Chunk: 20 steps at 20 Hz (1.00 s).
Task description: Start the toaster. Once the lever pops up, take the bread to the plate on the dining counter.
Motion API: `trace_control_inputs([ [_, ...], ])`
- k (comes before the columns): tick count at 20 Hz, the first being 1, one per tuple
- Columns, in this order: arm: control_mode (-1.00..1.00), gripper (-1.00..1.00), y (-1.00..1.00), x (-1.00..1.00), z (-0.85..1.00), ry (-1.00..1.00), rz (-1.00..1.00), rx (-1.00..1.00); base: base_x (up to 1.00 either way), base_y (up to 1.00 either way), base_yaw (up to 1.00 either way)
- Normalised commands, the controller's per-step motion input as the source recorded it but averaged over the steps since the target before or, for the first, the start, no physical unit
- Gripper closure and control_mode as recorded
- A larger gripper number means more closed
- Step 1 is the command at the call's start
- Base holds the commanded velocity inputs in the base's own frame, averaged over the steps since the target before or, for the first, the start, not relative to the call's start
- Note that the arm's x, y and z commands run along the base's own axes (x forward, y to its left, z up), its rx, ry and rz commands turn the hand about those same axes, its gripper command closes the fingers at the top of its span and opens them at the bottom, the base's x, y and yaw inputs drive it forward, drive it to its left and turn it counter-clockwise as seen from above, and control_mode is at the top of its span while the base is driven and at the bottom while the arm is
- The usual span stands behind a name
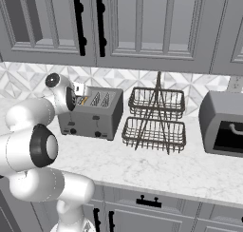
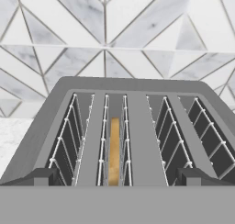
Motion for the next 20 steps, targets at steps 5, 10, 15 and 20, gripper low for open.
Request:
trace_control_inputs([
  [5,-1.0,-1.0,0.0,0.0,0.0,0.0,0.0,0.0,0.0,0.0,0.0],
  [10,-1.0,-1.0,0.0,0.0,0.0,0.0,0.0,0.0,0.0,0.0,0.0],
  [15,-1.0,-1.0,0.0,0.0,0.0,0.0,0.0,0.0,0.0,0.0,0.0],
  [20,-1.0,-1.0,0.0,0.0,0.0,0.0,0.0,0.0,0.0,0.0,0.0],
])
